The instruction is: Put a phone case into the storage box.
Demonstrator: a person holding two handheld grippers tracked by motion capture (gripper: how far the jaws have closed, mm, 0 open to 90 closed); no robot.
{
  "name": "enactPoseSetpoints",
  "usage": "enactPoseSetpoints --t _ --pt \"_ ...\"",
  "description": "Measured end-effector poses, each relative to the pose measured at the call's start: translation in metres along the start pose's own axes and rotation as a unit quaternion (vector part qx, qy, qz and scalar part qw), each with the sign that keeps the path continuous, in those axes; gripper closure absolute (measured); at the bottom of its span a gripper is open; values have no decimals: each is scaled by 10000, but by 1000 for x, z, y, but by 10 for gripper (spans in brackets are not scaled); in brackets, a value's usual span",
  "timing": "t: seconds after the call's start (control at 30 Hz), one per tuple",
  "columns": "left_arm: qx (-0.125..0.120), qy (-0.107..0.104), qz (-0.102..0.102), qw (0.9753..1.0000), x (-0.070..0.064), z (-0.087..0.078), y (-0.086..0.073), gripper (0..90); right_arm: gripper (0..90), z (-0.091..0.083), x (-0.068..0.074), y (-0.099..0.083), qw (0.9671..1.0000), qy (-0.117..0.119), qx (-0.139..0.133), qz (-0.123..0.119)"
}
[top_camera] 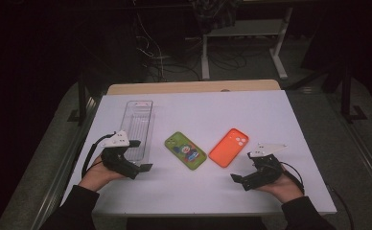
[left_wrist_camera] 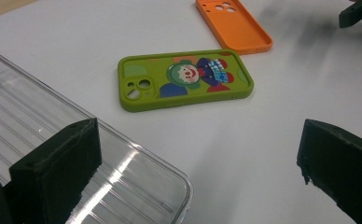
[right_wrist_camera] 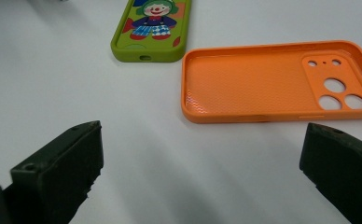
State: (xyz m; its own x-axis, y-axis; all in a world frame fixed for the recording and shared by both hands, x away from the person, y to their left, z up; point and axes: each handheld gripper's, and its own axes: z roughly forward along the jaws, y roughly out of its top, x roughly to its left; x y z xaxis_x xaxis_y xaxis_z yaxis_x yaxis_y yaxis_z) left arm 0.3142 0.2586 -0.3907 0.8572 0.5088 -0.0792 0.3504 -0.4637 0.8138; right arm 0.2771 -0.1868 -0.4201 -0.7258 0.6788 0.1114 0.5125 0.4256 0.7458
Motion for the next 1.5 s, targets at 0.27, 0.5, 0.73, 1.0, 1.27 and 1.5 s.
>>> enactPoseSetpoints --t 0.27,0.5,0.73,1.0,1.27,1.5 --pt "-5 -17 -19 10000 1 1 0 0 0 0 -4 3 10000 -14 -53 36" --pt "-80 10 -112 9999 2 0 1 0 0 3 -7 13 10000 21 -58 -4" --pt "-71 -2 -42 10000 2 0 1 0 47 10 -10 31 10000 58 33 -71" --pt "-16 -5 -38 10000 4 1 1 0 185 21 -19 54 9999 -7 95 43" --pt "-20 -36 -68 10000 3 4 1 0 431 41 -23 74 9996 142 235 102" --pt "-65 -49 -118 9999 5 2 1 0 673 62 -21 90 9985 233 487 -13"
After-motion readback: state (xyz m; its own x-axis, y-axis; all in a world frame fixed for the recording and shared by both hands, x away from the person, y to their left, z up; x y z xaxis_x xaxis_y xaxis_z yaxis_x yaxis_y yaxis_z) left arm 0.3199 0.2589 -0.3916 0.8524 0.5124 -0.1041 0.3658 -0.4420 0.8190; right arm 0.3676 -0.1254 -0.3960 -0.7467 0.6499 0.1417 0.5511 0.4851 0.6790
